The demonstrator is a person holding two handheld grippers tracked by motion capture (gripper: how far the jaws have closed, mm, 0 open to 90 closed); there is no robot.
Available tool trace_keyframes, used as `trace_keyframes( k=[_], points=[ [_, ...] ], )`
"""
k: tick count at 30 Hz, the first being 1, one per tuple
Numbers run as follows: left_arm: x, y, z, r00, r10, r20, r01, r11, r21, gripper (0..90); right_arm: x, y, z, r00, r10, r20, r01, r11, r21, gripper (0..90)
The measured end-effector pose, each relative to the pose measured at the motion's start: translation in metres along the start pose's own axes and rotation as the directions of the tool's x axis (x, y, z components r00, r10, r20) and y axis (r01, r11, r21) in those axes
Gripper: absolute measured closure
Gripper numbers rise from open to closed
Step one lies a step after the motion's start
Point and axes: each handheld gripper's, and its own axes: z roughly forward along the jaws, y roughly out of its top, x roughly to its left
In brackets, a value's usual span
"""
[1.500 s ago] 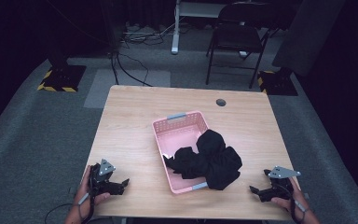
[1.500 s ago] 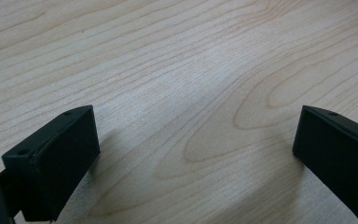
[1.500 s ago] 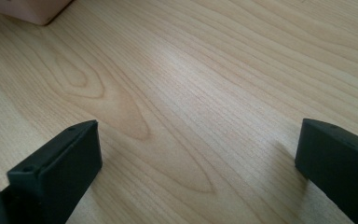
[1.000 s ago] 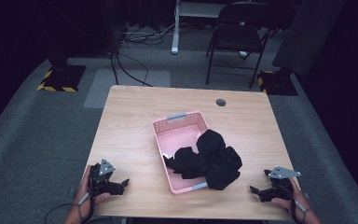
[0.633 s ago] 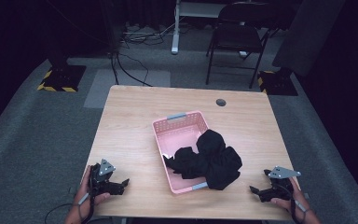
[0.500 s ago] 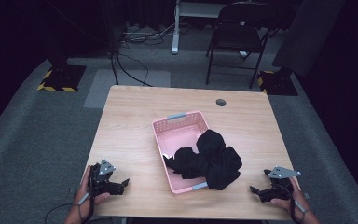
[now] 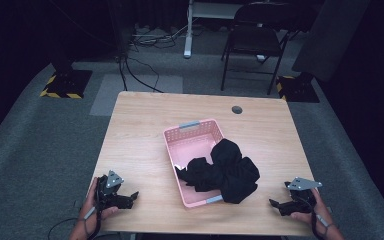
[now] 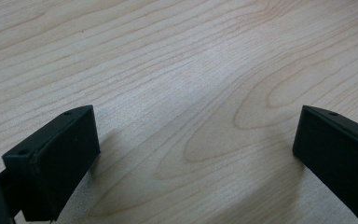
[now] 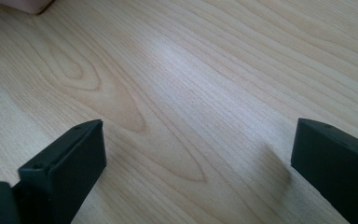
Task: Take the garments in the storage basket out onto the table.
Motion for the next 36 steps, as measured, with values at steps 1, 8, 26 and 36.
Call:
trace_keyframes(
  k=[1,8,26,36],
  points=[
    [0.0,0.0,0.0,1.0,0.0,0.0,0.0,1.0,0.001,0.0,0.0,0.0,0.0,1.0,0.0,0.0,0.0,1.0,0.0,3.1],
    [0.0,0.0,0.0,1.0,0.0,0.0,0.0,1.0,0.001,0.0,0.001,0.004,-0.006,1.0,-0.002,0.005,0.002,1.0,-0.018,3.9],
    [0.0,0.0,0.0,1.0,0.0,0.0,0.0,1.0,0.001,0.0,0.006,0.012,-0.014,0.9997,-0.026,0.003,0.026,1.0,-0.014,4.0],
    [0.0,0.0,0.0,1.0,0.0,-0.001,0.0,1.0,0.001,0.0,0.011,0.019,-0.02,0.999,-0.043,0.005,0.043,0.999,-0.027,4.0]
  ],
)
